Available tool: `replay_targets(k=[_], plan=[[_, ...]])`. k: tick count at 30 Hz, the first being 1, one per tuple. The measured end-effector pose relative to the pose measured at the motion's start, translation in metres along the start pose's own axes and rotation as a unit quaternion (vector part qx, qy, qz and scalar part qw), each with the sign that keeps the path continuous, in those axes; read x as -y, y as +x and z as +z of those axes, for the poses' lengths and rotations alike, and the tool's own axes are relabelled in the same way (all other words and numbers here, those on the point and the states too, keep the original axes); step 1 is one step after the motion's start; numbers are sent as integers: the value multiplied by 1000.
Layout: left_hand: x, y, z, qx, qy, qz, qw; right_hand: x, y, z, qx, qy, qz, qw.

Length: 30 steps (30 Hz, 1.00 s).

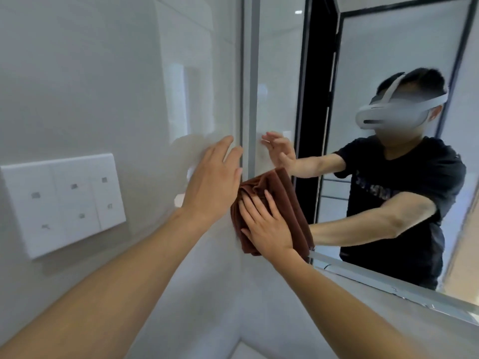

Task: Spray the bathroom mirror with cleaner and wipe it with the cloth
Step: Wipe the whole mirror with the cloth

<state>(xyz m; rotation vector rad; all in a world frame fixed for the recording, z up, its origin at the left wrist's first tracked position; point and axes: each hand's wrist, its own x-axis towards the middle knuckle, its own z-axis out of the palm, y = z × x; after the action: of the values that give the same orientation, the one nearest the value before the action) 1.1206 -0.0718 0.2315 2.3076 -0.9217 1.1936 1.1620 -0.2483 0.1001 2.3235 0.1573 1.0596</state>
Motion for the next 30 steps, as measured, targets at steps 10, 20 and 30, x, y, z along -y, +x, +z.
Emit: replay_targets(k=[10,20,30], plan=[[-42,0,26,-4,15,1,1000,-81,-102,-29,15,-46,-42,998],[-214,43,31,-94,-92,134,982,-242,-273,-92,-17,-109,70,991],[-316,62,33,-128,-148,209,958,-328,-358,-137,-88,-149,317,933]])
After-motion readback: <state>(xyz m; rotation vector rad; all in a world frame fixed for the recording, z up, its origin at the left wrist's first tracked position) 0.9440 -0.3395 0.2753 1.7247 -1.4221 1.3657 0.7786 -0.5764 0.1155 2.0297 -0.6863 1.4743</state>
